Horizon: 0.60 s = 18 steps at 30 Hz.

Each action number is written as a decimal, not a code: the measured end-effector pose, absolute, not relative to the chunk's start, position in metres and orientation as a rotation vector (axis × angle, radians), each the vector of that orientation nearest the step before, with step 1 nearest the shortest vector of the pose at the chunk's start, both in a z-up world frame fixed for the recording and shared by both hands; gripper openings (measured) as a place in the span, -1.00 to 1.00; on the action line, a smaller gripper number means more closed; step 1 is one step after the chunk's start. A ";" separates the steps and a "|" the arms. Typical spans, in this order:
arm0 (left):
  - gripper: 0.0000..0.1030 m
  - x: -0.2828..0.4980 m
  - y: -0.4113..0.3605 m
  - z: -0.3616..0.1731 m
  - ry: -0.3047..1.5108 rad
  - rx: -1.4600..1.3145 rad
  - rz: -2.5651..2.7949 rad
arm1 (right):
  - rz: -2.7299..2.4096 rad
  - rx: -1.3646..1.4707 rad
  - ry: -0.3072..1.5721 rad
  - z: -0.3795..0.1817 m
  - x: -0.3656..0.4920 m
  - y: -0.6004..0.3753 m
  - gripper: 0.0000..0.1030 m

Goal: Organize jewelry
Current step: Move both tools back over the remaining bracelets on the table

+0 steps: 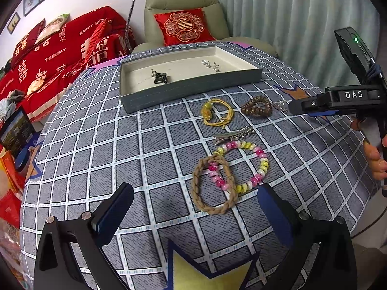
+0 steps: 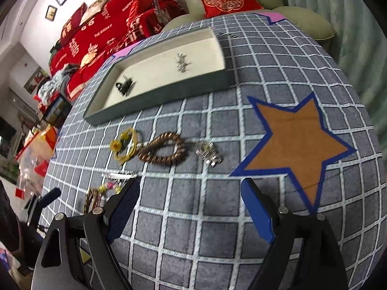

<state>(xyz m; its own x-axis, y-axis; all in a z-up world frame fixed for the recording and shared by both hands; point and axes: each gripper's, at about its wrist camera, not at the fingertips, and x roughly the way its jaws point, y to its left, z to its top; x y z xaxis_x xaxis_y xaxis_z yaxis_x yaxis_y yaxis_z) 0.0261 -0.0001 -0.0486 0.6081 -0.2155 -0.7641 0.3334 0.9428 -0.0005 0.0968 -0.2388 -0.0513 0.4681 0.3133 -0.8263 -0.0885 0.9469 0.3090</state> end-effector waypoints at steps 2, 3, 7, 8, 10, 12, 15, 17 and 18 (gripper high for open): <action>1.00 0.025 -0.003 -0.051 0.862 0.159 -0.323 | 0.243 0.209 1.054 -0.052 0.095 -0.233 0.70; 0.92 0.025 -0.004 -0.053 0.862 0.163 -0.323 | 0.240 0.196 1.051 -0.051 0.095 -0.230 0.69; 0.89 0.025 -0.006 -0.059 0.878 0.170 -0.323 | 0.259 0.176 1.036 -0.049 0.098 -0.220 0.58; 0.89 0.025 -0.006 -0.060 0.877 0.172 -0.325 | 0.265 0.156 1.027 -0.047 0.099 -0.216 0.51; 0.82 0.024 -0.007 -0.060 0.872 0.180 -0.328 | 0.283 0.103 1.008 -0.045 0.101 -0.205 0.42; 0.66 0.024 -0.008 -0.061 0.876 0.186 -0.333 | 0.313 0.037 0.988 -0.043 0.103 -0.192 0.28; 0.66 0.025 -0.009 -0.062 0.875 0.183 -0.337 | 0.341 -0.079 0.971 -0.045 0.106 -0.173 0.07; 0.61 0.025 -0.010 -0.061 0.869 0.180 -0.344 | 0.351 -0.133 0.972 -0.049 0.109 -0.165 -0.05; 0.51 0.025 -0.010 -0.060 0.869 0.178 -0.350 | 0.353 -0.147 0.977 -0.051 0.112 -0.163 -0.08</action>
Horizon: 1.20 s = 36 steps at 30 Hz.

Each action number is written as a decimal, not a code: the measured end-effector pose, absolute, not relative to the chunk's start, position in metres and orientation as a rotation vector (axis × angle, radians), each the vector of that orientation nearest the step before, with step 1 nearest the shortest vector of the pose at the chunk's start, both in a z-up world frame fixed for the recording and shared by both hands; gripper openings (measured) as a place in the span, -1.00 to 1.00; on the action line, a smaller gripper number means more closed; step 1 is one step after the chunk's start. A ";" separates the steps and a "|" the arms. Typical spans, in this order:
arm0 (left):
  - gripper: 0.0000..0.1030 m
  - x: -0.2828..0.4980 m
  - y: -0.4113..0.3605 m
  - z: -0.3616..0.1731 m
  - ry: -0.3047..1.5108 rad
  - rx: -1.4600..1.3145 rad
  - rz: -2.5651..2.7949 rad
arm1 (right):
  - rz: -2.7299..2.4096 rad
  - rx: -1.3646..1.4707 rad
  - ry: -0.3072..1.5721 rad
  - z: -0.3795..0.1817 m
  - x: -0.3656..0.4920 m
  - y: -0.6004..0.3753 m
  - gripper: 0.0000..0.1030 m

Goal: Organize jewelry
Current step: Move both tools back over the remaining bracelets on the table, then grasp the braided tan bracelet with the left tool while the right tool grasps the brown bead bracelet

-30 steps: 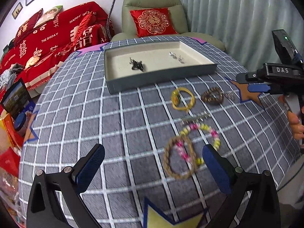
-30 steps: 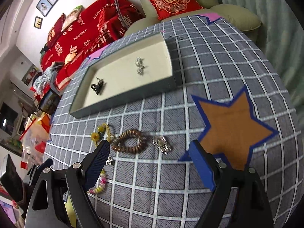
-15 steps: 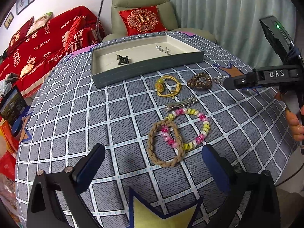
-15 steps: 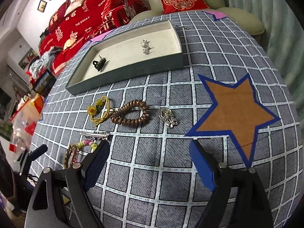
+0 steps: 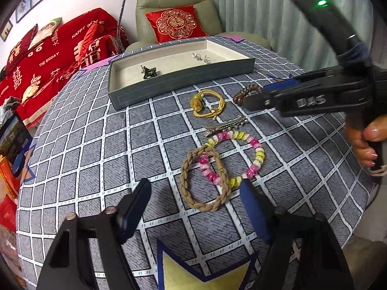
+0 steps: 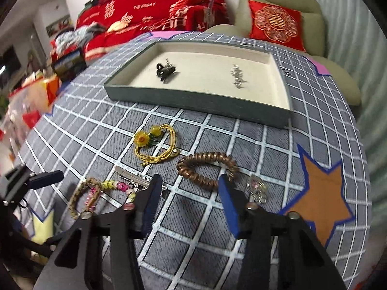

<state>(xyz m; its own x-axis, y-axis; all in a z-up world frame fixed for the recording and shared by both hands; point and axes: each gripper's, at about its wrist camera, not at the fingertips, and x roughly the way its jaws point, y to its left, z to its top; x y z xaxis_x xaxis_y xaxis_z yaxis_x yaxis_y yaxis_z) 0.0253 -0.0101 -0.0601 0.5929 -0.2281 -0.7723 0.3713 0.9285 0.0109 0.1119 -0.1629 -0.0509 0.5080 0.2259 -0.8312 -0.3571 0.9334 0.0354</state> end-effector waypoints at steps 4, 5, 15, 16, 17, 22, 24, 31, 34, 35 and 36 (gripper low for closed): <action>0.50 0.029 -0.013 -0.062 0.879 0.175 -0.368 | 0.350 -0.167 0.978 -0.057 0.120 -0.162 -0.10; 0.50 0.029 -0.014 -0.063 0.884 0.179 -0.367 | 0.351 -0.174 0.977 -0.057 0.120 -0.162 -0.11; -0.11 0.026 -0.022 -0.065 0.891 0.192 -0.395 | 0.315 -0.338 0.942 -0.059 0.109 -0.147 -0.66; -0.15 0.026 -0.021 -0.065 0.890 0.190 -0.398 | 0.314 -0.338 0.940 -0.058 0.108 -0.147 -0.82; -0.23 0.026 -0.021 -0.064 0.890 0.189 -0.399 | 0.299 -0.347 0.933 -0.058 0.107 -0.147 -0.95; -0.39 0.025 -0.015 -0.062 0.887 0.163 -0.401 | 0.299 -0.248 0.943 -0.054 0.108 -0.158 -0.96; -0.39 0.024 -0.012 -0.060 0.885 0.142 -0.402 | 0.307 -0.184 0.943 -0.049 0.107 -0.166 -0.96; -0.39 0.026 0.003 -0.050 0.880 0.063 -0.394 | 0.332 -0.023 0.944 -0.035 0.104 -0.187 -0.96; -0.39 0.026 0.009 -0.044 0.869 0.041 -0.386 | 0.344 0.047 0.953 -0.033 0.102 -0.194 -0.96; -0.39 0.027 0.011 -0.042 0.865 0.035 -0.386 | 0.348 0.071 0.956 -0.032 0.102 -0.197 -0.96; -0.39 0.027 0.012 -0.039 0.860 0.029 -0.383 | 0.351 0.082 0.958 -0.032 0.101 -0.199 -0.96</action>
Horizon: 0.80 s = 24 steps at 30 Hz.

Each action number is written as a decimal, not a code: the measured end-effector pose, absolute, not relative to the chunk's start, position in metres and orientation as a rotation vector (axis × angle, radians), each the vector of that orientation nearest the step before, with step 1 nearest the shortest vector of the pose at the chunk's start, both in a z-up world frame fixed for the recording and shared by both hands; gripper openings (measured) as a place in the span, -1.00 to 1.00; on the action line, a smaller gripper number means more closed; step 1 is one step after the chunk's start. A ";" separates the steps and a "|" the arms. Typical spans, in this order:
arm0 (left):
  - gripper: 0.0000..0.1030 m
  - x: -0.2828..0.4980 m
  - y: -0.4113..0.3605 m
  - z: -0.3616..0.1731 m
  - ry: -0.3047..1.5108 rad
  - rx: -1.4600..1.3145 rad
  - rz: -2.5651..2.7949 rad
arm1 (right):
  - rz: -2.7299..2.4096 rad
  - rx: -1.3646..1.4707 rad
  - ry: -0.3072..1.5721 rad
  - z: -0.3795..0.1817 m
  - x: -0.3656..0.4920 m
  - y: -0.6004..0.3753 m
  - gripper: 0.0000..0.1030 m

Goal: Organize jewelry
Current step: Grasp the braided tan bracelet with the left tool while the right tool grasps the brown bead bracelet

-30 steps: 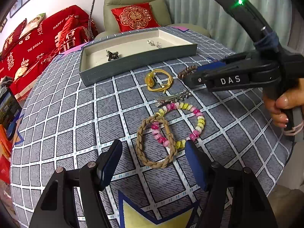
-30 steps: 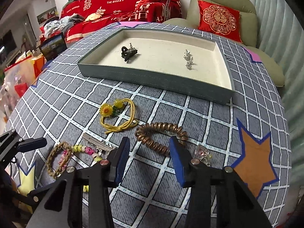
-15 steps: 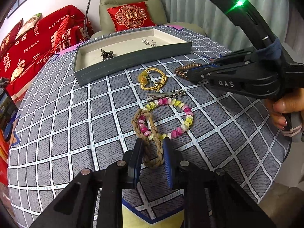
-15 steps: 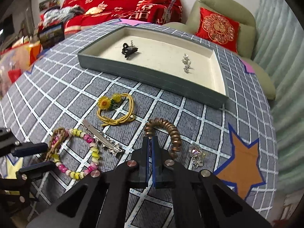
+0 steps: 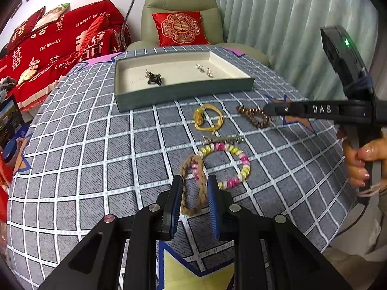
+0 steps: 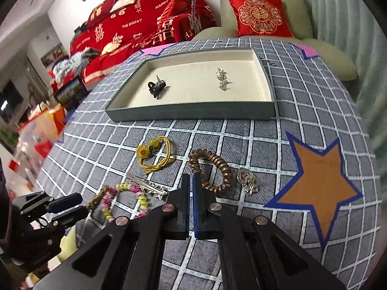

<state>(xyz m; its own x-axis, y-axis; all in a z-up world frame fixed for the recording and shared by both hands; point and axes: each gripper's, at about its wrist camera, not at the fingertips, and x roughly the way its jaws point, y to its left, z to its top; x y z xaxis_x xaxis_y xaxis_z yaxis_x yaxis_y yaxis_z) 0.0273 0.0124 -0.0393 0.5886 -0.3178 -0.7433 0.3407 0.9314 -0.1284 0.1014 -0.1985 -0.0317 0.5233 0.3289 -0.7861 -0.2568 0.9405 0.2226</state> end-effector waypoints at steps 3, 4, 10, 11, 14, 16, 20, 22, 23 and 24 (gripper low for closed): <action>-0.39 0.029 0.015 -0.034 0.849 0.021 -0.378 | 0.348 0.092 0.956 -0.030 0.100 -0.201 -0.96; -0.39 0.029 0.016 -0.034 0.849 0.021 -0.375 | 0.350 0.089 0.956 -0.030 0.100 -0.202 -0.96; -0.39 0.028 0.010 -0.041 0.868 0.058 -0.343 | 0.355 0.004 0.956 -0.033 0.102 -0.191 -0.74; -0.39 0.028 0.009 -0.042 0.870 0.064 -0.340 | 0.358 -0.018 0.960 -0.035 0.104 -0.187 -0.51; -0.37 0.024 0.007 -0.045 0.880 0.079 -0.340 | 0.353 -0.073 0.964 -0.042 0.107 -0.180 -0.30; 0.49 0.020 0.007 -0.045 0.873 0.091 -0.331 | 0.348 -0.108 0.977 -0.049 0.111 -0.174 -0.30; 0.92 0.011 0.007 -0.040 0.818 0.122 -0.312 | 0.343 -0.149 0.994 -0.059 0.119 -0.168 -0.30; 0.91 0.012 0.006 -0.041 0.824 0.134 -0.303 | 0.334 -0.176 1.010 -0.066 0.123 -0.164 -0.31; 0.91 0.013 0.004 -0.043 0.828 0.141 -0.301 | 0.327 -0.192 0.996 -0.066 0.122 -0.162 -0.32; 0.91 0.014 0.003 -0.045 0.834 0.148 -0.304 | 0.324 -0.202 0.996 -0.065 0.121 -0.161 -0.38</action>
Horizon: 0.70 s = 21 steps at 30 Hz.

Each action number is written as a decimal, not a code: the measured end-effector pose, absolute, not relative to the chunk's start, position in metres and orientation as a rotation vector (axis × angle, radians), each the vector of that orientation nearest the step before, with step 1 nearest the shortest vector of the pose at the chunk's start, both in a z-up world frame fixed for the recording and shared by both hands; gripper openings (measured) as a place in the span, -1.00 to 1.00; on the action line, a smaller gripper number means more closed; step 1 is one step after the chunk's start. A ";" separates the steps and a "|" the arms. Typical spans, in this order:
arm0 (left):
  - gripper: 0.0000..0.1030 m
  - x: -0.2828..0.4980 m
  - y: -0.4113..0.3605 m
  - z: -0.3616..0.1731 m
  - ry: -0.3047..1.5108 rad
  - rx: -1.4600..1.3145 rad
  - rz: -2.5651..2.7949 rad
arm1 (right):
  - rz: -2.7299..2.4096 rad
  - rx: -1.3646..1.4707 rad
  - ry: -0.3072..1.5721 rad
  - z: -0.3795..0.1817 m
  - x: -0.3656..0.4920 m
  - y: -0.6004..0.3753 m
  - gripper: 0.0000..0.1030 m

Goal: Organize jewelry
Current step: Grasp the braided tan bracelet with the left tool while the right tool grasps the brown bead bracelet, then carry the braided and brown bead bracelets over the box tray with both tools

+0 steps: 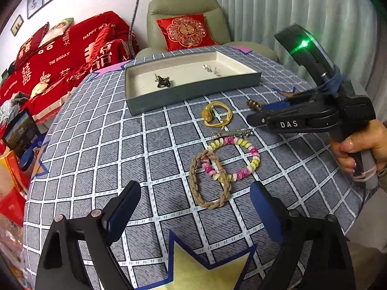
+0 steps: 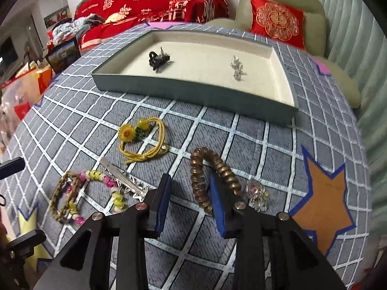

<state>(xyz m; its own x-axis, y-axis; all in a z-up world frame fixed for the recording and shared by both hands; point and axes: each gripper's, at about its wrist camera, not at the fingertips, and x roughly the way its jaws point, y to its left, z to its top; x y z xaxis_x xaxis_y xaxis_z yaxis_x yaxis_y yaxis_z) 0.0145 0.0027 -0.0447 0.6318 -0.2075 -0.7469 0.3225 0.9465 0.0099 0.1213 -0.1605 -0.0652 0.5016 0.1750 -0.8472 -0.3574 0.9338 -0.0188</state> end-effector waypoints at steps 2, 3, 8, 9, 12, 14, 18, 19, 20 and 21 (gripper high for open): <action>0.91 0.017 -0.002 -0.048 0.845 0.154 -0.320 | 0.330 -0.202 0.999 -0.063 0.120 -0.158 -0.79; 0.79 0.018 -0.005 -0.049 0.849 0.161 -0.335 | 0.330 -0.206 0.999 -0.063 0.120 -0.157 -0.78; 0.03 0.023 -0.021 -0.059 0.886 0.210 -0.387 | 0.321 -0.170 0.985 -0.058 0.116 -0.162 -0.78; -0.27 0.025 -0.024 -0.062 0.900 0.218 -0.393 | 0.322 -0.151 0.980 -0.056 0.115 -0.164 -0.78; -0.68 0.024 -0.025 -0.063 0.907 0.199 -0.419 | 0.326 -0.103 0.964 -0.048 0.112 -0.172 -0.78; -0.68 0.023 -0.022 -0.062 0.903 0.187 -0.417 | 0.333 -0.069 0.953 -0.042 0.111 -0.177 -0.78; -0.68 0.024 -0.008 -0.054 0.893 0.119 -0.411 | 0.351 0.002 0.941 -0.032 0.108 -0.187 -0.78; -0.68 0.024 -0.006 -0.052 0.890 0.108 -0.407 | 0.355 0.020 0.939 -0.030 0.107 -0.189 -0.78; -0.68 0.025 -0.003 -0.049 0.884 0.098 -0.403 | 0.362 0.045 0.938 -0.028 0.107 -0.193 -0.78; -0.68 0.026 -0.001 -0.045 0.878 0.089 -0.399 | 0.366 0.059 0.939 -0.026 0.107 -0.195 -0.78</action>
